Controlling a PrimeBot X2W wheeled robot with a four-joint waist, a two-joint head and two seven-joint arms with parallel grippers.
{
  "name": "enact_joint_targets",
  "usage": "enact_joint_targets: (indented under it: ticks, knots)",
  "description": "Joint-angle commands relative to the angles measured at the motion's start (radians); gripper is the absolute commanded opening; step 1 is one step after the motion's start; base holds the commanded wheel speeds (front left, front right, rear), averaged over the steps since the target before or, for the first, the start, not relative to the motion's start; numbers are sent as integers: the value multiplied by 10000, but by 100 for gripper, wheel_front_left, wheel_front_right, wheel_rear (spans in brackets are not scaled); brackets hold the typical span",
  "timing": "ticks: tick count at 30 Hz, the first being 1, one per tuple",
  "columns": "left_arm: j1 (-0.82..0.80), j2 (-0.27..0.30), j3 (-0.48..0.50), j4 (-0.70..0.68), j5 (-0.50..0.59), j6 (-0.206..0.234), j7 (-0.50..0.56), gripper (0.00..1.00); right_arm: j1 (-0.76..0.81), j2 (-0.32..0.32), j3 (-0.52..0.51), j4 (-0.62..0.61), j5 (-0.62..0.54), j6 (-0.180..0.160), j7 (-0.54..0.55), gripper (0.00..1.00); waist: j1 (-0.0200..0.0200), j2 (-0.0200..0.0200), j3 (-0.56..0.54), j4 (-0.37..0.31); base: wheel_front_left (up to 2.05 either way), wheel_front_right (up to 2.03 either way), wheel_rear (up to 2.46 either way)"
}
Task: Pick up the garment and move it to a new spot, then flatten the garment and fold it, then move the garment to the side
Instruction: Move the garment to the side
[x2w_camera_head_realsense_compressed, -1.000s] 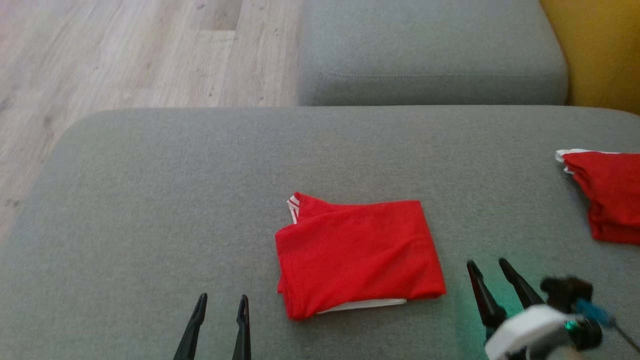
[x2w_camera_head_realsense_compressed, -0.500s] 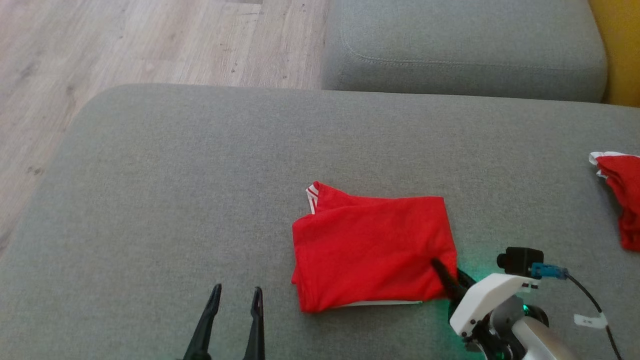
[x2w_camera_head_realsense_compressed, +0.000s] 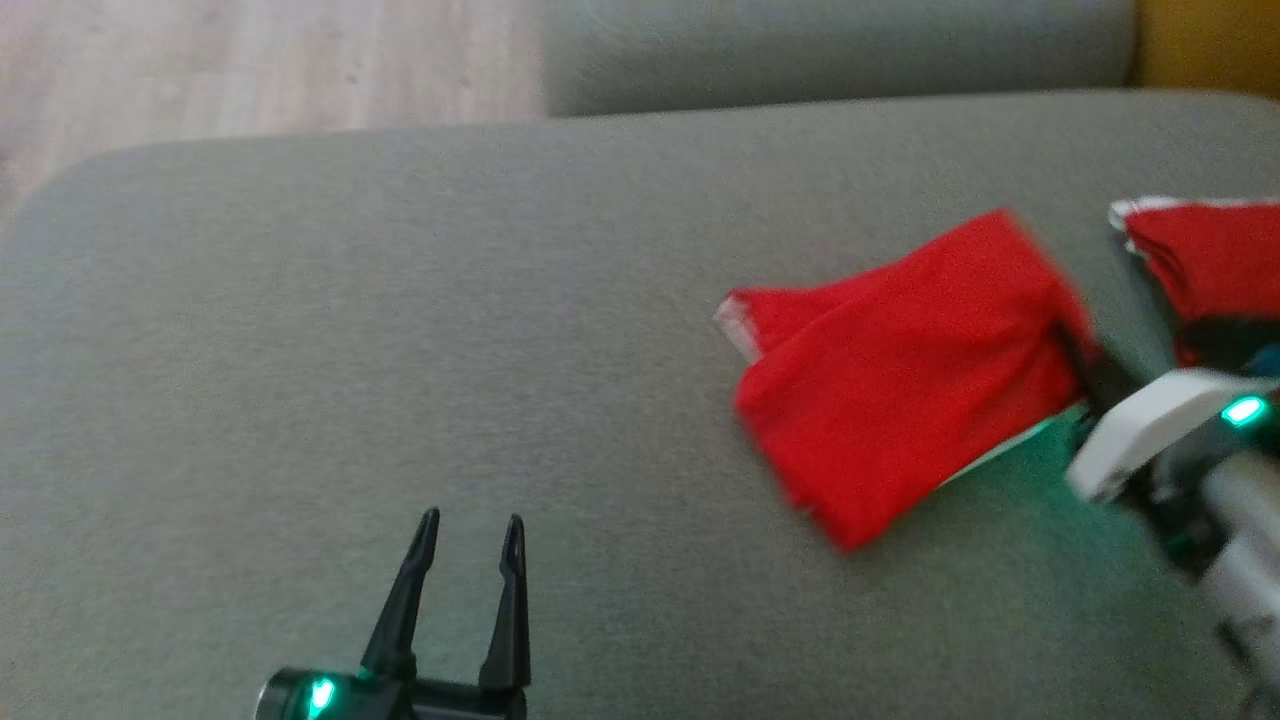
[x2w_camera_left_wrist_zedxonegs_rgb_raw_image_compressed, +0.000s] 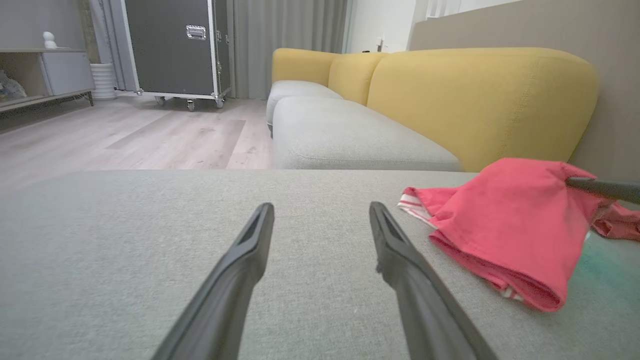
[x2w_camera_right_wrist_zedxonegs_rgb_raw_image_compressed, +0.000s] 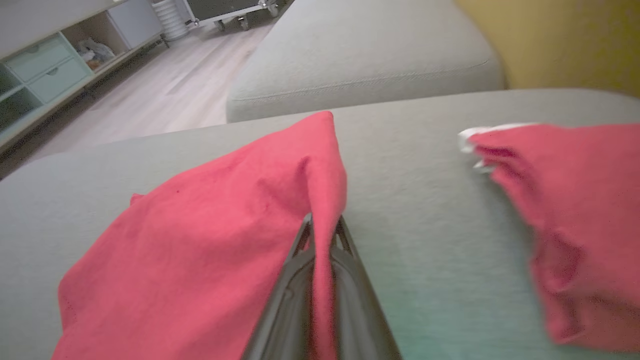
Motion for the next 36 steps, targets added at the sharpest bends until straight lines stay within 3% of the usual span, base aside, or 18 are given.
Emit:
enact_joint_targets:
  ticks: [1,6,10,11,12,17,31,34,36]
  knots:
    - [-495,-127,283,-330,55,75,-51,100,-526,-692,62,-334,-110,65,-73,0,-1,0,684,-687,0,0,0]
    - [-945,-127,265,-281,140,31,-51,100,-1342,-2394,-424,-344,-250,65,-97,0,-1,0,1311,-1245,0,0,0]
    - [-1264,-128,260,-178,202,-18,-51,100,-1863,-3352,-1094,-24,-479,65,-406,0,-1,0,1568,-1453,0,0,0]
    - [-1316,-128,254,-151,209,-25,-51,100,-1922,-3451,-1213,85,-563,65,-423,55,-1,0,1588,-1469,0,0,0]
    - [-1359,-128,251,-129,212,-32,-51,100,-1929,-3495,-1327,164,-627,65,-502,100,-1,0,1598,-1479,0,0,0]
    - [-1447,-128,249,-10,181,-70,-51,100,-1503,-3218,-1375,60,-847,65,-652,100,-1,0,1455,-1384,0,0,0]
    - [-579,-128,220,565,-243,-2,-51,100,2342,324,-615,-1187,-1786,65,-1550,100,-1,0,-770,-178,0,0,0]
    - [-336,-128,367,636,-309,25,-51,100,2815,910,-946,-1482,-2600,65,-1773,100,-1,0,-1104,-22,0,0,0]
    - [-223,-128,475,604,-271,73,-51,100,3204,1304,-1757,-2242,-3475,65,-1797,100,-1,0,-1279,33,0,0,0]
